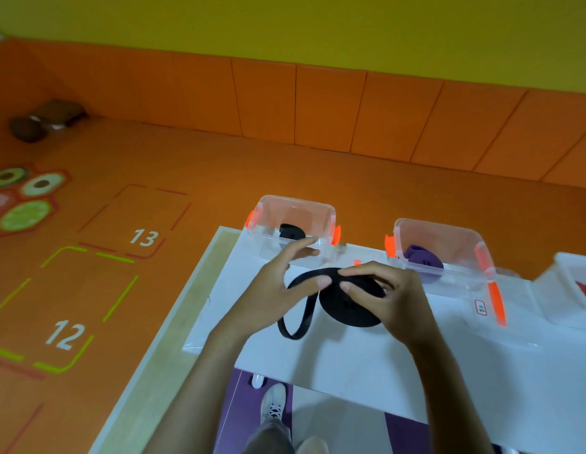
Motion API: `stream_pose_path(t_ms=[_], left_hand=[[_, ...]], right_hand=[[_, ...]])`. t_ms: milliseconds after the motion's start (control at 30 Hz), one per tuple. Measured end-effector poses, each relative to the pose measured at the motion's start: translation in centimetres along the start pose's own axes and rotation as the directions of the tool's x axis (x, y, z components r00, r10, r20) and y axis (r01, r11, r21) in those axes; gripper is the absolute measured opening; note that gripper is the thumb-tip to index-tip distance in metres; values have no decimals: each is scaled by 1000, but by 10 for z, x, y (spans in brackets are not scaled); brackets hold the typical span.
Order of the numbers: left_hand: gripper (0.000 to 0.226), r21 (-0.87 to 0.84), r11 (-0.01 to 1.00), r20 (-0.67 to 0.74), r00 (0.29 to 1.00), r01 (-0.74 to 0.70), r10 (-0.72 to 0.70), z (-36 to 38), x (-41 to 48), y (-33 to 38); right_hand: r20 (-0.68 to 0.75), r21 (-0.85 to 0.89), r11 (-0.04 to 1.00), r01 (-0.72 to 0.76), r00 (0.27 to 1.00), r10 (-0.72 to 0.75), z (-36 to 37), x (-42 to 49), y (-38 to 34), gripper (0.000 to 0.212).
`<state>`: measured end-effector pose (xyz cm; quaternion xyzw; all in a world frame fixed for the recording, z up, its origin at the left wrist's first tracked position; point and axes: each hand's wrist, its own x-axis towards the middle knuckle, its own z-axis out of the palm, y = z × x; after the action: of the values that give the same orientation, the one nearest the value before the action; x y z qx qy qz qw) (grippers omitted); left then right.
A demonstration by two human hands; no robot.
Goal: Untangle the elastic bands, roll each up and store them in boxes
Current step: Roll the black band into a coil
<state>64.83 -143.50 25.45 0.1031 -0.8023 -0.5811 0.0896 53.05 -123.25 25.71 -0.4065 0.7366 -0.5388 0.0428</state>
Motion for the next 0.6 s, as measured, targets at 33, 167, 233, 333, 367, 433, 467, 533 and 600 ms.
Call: stream_pose_path(t_ms=[33,167,233,333,367,433,467,533,600], left_hand=[[59,4,1000,31,999,-31,31,3,1,3],[31,-78,995,59,996,-68,73,5,-1,6],[31,-106,992,58,996,-68,74,6,-3,6],[32,-157,985,4,997,-70,71,11,-2,9],[33,-168,983,-15,997,-74,73,12,-1,9],[32,-186,979,-40,996,-90,84,11,0,10],[32,-192,976,-48,995,-98,91,10,0,11],[31,-194,974,-69,992,-118,107,7,1,12],[30,-193,972,-89,989,-132,117,5,3,13]], right_hand=[[18,5,1000,5,1000,-5,-1,-2,-2,35],[46,86,996,-35,998,32,-4,-9,-8,34],[41,126,990,-56,998,51,-6,-11,-9,33],[30,208,975,-83,996,79,-8,-10,-10,31],[19,222,971,-86,996,83,-8,-8,-10,30],[-6,253,962,-100,995,104,-8,-7,-9,29],[-14,278,955,-108,993,117,-8,-6,-9,27],[-44,303,948,-95,993,113,-6,-5,-8,24],[-88,284,957,-61,992,90,-3,-2,-7,26]])
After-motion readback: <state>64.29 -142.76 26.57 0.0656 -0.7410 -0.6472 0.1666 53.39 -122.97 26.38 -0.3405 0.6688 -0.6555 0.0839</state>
